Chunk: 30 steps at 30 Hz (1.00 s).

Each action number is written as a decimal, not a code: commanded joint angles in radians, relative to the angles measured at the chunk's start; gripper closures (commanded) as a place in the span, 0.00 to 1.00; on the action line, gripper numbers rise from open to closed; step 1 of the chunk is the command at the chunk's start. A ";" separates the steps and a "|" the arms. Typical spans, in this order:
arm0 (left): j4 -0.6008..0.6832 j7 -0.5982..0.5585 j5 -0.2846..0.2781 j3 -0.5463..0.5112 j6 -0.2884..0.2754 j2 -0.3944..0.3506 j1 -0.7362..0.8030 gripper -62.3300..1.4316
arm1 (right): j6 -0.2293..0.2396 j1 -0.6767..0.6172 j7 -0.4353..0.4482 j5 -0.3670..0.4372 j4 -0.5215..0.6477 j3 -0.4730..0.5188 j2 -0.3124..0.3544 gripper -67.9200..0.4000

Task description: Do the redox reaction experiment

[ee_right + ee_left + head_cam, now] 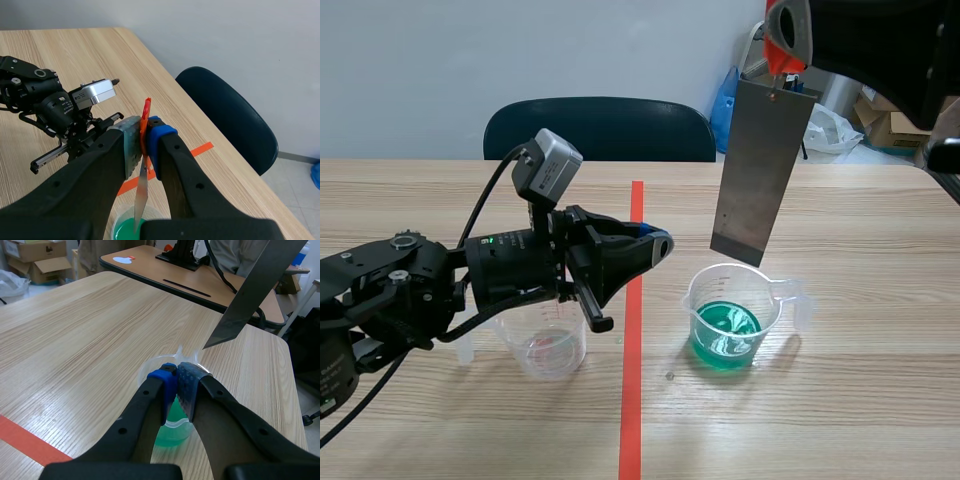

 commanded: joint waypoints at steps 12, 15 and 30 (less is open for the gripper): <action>0.018 -0.010 -0.011 0.001 -0.001 -0.016 -0.013 0.93 | -0.004 0.012 0.011 0.013 0.005 0.010 0.014 0.98; 0.018 -0.011 -0.011 0.001 -0.001 -0.016 -0.014 0.93 | -0.004 0.012 0.011 0.013 0.005 0.010 0.014 0.98; 0.020 -0.262 -0.053 -0.081 -0.001 -0.374 0.144 0.93 | -0.004 0.012 0.011 0.013 0.005 0.010 0.014 0.99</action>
